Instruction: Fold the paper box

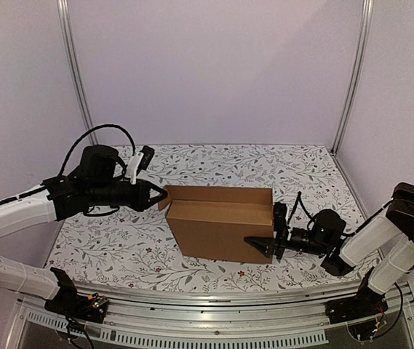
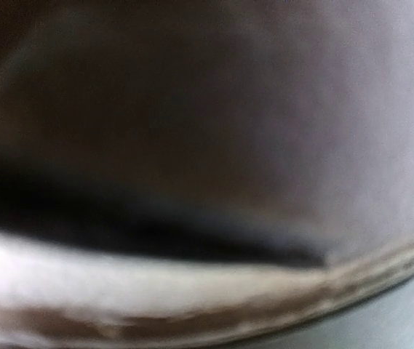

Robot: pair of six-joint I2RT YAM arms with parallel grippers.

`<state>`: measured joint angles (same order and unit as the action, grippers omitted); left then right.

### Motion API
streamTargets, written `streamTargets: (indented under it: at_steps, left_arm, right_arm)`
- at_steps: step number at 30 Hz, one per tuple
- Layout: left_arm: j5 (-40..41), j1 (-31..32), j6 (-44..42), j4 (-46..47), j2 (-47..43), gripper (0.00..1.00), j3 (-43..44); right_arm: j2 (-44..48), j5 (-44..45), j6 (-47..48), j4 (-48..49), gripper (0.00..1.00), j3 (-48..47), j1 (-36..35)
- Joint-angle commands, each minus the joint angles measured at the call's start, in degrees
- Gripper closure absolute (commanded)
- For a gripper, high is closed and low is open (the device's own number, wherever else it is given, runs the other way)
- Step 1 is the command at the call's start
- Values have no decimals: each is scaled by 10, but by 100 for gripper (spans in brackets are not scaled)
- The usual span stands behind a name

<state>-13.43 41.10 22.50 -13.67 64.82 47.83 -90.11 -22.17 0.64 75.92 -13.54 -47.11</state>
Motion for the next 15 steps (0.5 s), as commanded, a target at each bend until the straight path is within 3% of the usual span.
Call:
streamTargets:
  at_steps: [1,6,15]
  left_arm:
    - [-50,24,31,-58,21,100,-4]
    - [-44,27,69,-59,23,100,2]
    - [-50,43,128,-55,38,100,31]
  right_arm:
    - [-17,42,-31,45,48,-9,6]
    - [-27,47,-29,45,53,-10,5]
    - [-39,49,-21,45,54,-13,-1]
